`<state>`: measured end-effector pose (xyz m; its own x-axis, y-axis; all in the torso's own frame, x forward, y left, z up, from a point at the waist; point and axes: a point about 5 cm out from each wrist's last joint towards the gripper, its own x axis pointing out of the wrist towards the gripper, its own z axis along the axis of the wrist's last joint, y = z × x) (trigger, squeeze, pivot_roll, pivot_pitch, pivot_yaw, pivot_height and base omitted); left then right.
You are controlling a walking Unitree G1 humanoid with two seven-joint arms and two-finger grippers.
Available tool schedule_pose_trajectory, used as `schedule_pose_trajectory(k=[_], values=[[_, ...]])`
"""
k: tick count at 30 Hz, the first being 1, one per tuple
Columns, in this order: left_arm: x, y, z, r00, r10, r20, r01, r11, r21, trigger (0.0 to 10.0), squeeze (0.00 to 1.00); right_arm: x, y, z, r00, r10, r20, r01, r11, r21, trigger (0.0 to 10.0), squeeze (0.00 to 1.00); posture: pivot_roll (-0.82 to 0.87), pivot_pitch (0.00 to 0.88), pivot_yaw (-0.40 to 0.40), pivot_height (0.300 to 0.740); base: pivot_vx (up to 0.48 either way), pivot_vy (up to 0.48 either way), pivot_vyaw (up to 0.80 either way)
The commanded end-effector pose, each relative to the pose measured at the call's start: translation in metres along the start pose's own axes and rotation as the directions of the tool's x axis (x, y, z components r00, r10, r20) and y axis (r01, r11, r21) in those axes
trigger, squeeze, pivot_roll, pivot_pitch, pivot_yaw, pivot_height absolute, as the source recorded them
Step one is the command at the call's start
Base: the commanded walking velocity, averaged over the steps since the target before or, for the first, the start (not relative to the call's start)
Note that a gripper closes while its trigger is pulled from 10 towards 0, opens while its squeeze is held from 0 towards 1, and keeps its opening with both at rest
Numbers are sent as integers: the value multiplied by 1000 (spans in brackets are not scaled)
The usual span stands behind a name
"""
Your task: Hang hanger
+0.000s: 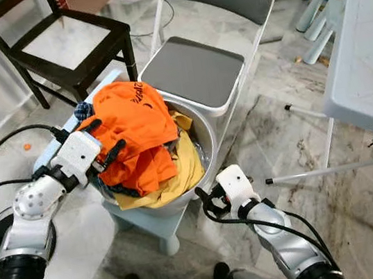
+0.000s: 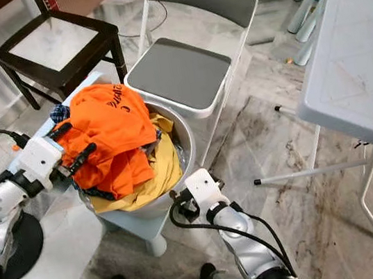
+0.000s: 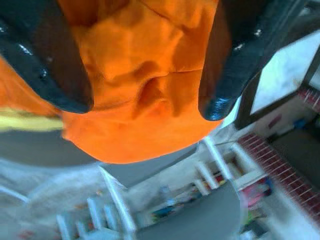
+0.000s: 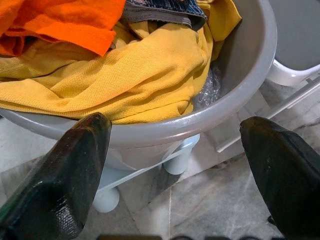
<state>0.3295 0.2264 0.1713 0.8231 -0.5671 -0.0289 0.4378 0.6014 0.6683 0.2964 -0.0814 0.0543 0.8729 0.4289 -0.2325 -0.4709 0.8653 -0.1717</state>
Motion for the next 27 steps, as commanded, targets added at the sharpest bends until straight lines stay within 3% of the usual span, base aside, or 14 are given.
schedule_pose_trajectory(k=[1, 7, 10, 11, 12, 13, 15, 16, 20, 21, 22, 27], values=[[-1, -9, -1, 997, -82, -6, 82, 996, 43, 10000, 1000, -4, 0, -8, 1000, 4, -29, -4, 1000, 4, 10000, 0, 191, 314, -123, 740, 0, 0, 0], [2, -10, -3, 968, -242, -61, 248, 962, 115, 10000, 1000, -4, 0, -9, 999, 4, -32, -4, 1000, 2, 10000, 0, 186, 318, -121, 740, 0, 0, 0], [2, -9, -5, 959, -270, -88, 280, 951, 132, 10000, 1000, -5, 0, -9, 999, 2, -33, -2, 1000, 3, 10000, 0, 183, 317, -120, 740, 0, 0, 0], [3, -9, -6, 953, -284, -102, 297, 943, 149, 10000, 890, -5, 0, -10, 999, 2, -34, -2, 1000, 3, 10000, 0, 182, 317, -120, 740, 0, 0, 0], [4, -8, -6, 949, -294, -113, 309, 938, 155, 10000, 890, -5, 0, -10, 999, 2, -34, -2, 1000, 4, 10000, 0, 180, 316, -119, 740, 0, 0, 0], [6, -7, -8, 945, -299, -131, 318, 935, 158, 10000, 494, -5, 0, -10, 999, 2, -35, -2, 1000, 4, 10000, 0, 179, 315, -118, 740, 0, 0, 0], [7, -6, -8, 943, -302, -143, 323, 933, 158, 10000, 494, -6, 1, -10, 999, 3, -36, -3, 1000, 4, 10000, 0, 179, 315, -118, 740, 0, 0, 0], [8, -5, -10, 942, -294, -161, 319, 934, 159, 10000, 0, -6, 1, -10, 999, 3, -36, -3, 1000, 5, 10000, 0, 175, 313, -117, 740, 0, 0, 0], [11, -1, -17, 942, -260, -212, 296, 942, 159, 10000, 0, -5, 1, -10, 999, 2, -37, -2, 1000, 5, 10000, 0, 174, 312, -116, 740, 0, 0, 0], [11, 0, -19, 944, -248, -220, 283, 948, 147, 3922, 0, -5, 1, -10, 999, 2, -37, -2, 1000, 4, 10000, 0, 171, 309, -117, 740, 0, 0, 0], [11, 0, -22, 942, -241, -233, 278, 951, 138, 39, 0, -5, 1, -11, 999, 2, -38, -2, 1000, 3, 10000, 0, 171, 309, -117, 740, 0, 0, 0], [10, -1, -27, 939, -237, -249, 274, 954, 125, 0, 0, -5, 0, -11, 999, 0, -41, 0, 1000, 1, 10000, 0, 168, 305, -116, 740, 0, 0, 0]])
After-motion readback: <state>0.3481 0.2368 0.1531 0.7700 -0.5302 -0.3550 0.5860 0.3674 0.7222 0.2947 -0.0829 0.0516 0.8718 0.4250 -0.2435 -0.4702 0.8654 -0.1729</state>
